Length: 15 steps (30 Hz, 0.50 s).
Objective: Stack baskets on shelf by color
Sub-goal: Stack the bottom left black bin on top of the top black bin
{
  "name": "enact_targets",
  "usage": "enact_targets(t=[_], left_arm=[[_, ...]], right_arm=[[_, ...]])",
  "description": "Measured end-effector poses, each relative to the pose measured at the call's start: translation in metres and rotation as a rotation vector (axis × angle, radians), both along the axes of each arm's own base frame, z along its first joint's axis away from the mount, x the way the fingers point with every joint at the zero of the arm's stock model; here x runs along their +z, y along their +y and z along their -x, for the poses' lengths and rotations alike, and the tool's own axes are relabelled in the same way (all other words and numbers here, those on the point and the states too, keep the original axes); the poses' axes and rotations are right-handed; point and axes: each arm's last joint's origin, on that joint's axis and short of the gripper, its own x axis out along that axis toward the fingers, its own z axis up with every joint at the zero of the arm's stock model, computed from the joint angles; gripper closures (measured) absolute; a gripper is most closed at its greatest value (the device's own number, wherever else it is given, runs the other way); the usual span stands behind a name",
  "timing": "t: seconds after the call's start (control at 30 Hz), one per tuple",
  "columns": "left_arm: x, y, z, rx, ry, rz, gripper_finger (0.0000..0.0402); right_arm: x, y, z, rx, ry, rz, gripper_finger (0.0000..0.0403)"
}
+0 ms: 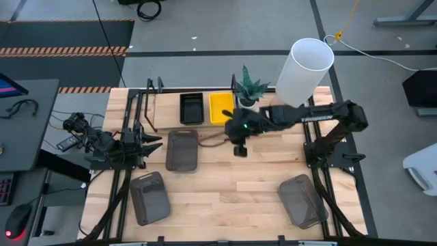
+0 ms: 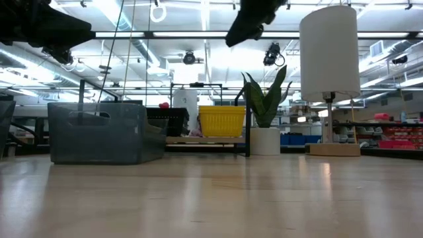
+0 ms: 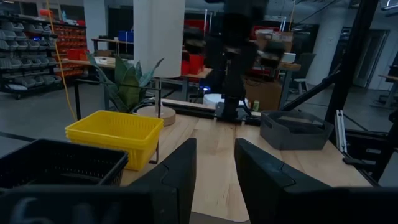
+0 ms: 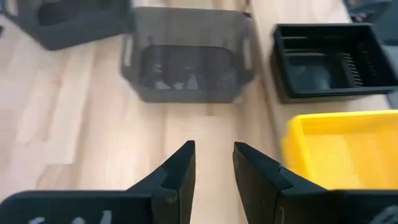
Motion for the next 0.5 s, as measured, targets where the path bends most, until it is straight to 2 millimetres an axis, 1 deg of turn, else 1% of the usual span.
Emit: enact_targets(t=[0.17,0.27,0.37,0.43,0.5], left_arm=[[0.000,0.000,0.000,0.000,0.000,0.000,0.0285],[0.000,0.000,0.000,-0.001,0.001,0.000,0.0285],[0.000,0.000,0.000,0.000,-0.002,0.003,0.0285],[0.001,0.000,0.000,-0.005,-0.025,0.069,0.0285],[0.002,0.000,0.000,-0.021,-0.060,0.205,0.0285]], right_arm=[[-0.019,0.021,0.012,0.043,-0.061,0.021,0.0289],[-0.023,0.028,0.023,0.069,-0.125,0.021,0.0289],[-0.023,0.029,0.035,0.062,-0.206,0.045,0.0289],[-0.021,0.028,0.044,0.044,-0.259,0.055,0.0289],[-0.020,0.027,0.053,0.031,-0.321,0.048,0.0289]])
